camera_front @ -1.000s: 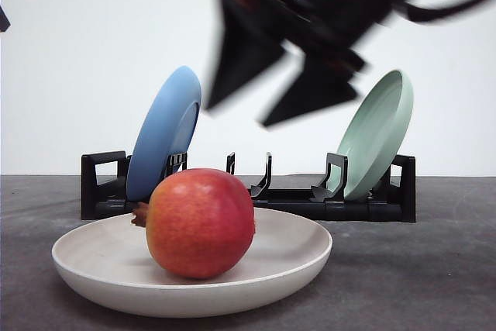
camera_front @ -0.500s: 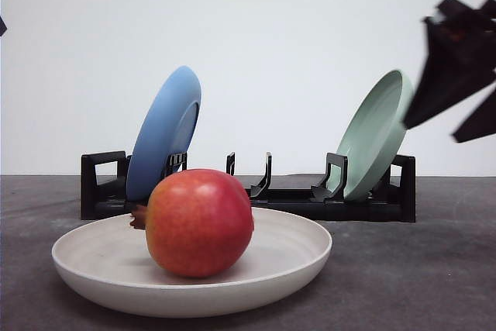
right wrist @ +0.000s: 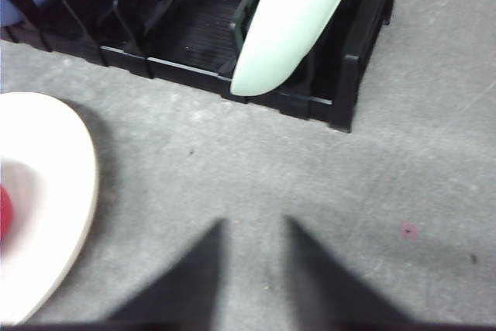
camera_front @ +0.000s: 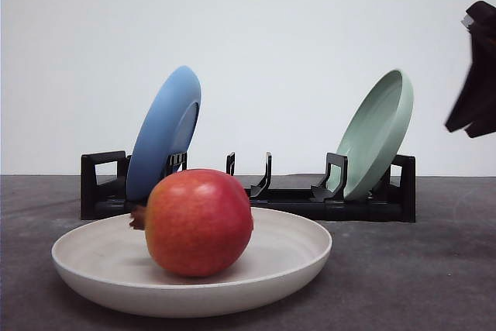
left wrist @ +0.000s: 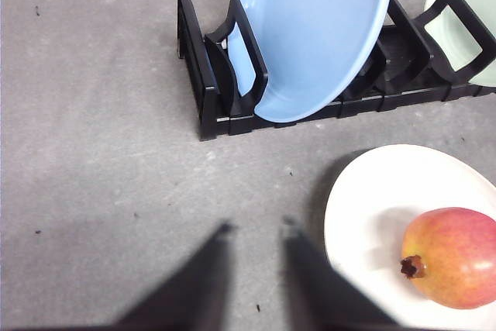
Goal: Place pomegranate in white plate
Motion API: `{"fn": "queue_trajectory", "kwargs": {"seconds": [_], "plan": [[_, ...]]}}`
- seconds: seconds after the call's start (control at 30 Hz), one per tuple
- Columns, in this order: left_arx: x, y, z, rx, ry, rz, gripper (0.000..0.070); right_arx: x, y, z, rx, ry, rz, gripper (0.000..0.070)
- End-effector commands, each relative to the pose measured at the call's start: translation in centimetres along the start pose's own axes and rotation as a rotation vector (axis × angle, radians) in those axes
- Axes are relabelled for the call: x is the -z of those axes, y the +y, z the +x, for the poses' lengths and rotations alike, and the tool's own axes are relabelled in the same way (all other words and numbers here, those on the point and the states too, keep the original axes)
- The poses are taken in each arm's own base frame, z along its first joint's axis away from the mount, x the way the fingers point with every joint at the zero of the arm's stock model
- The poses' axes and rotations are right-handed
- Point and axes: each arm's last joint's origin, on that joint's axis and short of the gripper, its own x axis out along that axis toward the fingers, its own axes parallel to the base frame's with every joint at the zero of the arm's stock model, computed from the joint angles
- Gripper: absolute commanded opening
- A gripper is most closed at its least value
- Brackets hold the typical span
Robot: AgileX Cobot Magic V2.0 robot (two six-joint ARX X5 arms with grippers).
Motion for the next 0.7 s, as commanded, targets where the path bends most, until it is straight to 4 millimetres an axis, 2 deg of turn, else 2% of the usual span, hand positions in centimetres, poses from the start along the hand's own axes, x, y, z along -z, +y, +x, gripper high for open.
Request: {"fn": "queue_trajectory", "kwargs": {"seconds": [0.0,0.5,0.67], "plan": [[-0.1,-0.1,-0.1,0.003,0.001,-0.011,0.0011,-0.1,0.0,0.1,0.0,-0.003,-0.012,0.0022],[0.0,-0.1,-0.2,0.001,-0.01,-0.008,0.0025,-0.2,0.0,0.1,0.0,-0.009,-0.014,0.0022],[1.5,0.4,0.9,-0.005,-0.058,-0.002,0.0024,-0.2,0.0,0.1,0.0,-0.009,-0.014,0.0022]]}}
